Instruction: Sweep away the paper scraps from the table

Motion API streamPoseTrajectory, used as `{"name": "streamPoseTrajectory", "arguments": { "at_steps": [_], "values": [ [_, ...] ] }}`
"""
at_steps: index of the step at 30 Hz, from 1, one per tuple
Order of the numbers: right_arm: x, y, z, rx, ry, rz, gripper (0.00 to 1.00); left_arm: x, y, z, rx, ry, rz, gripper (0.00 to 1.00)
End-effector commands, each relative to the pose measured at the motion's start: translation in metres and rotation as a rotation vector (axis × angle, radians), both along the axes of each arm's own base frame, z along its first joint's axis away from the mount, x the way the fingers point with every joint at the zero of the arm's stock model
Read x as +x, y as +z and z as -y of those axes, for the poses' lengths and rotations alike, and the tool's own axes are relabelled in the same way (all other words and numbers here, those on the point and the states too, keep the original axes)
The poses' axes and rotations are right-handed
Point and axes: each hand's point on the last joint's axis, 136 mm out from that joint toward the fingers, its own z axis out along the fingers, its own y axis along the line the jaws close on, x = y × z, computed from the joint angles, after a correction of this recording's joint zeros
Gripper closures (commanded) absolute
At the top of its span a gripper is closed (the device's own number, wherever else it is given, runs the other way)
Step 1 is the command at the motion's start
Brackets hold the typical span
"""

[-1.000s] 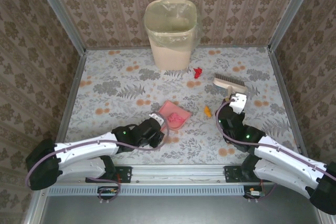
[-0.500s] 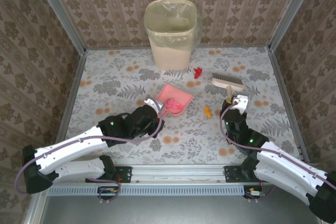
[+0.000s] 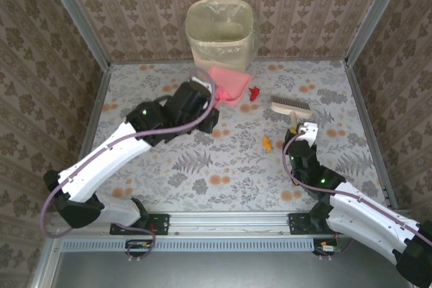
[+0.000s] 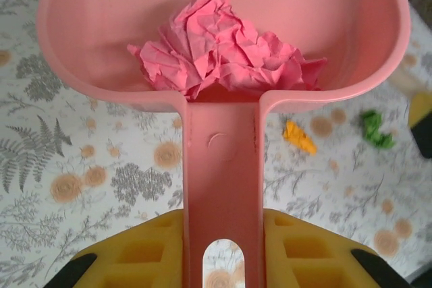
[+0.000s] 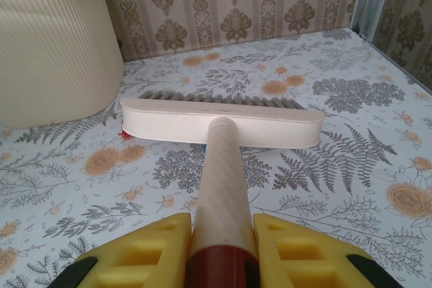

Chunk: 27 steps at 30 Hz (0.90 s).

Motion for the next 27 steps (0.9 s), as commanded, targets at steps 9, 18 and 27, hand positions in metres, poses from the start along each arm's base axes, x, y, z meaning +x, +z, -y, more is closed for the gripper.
{"name": "streamPoseTrajectory", "arguments": {
  "at_steps": [9,18,27],
  "values": [
    [0.004,0.007,-0.004,0.03,0.011,0.033,1.0,0.065,0.08,0.014,-0.145,0.036,-0.011,1.0],
    [0.005,0.007,-0.005,0.028,0.017,0.028,1.0,0.123,0.108,0.034,-0.327,0.08,-0.023,1.0],
    [0.006,0.006,-0.007,0.024,0.025,0.025,1.0,0.179,0.12,0.07,-0.684,0.048,-0.144,1.0]
  ]
}}
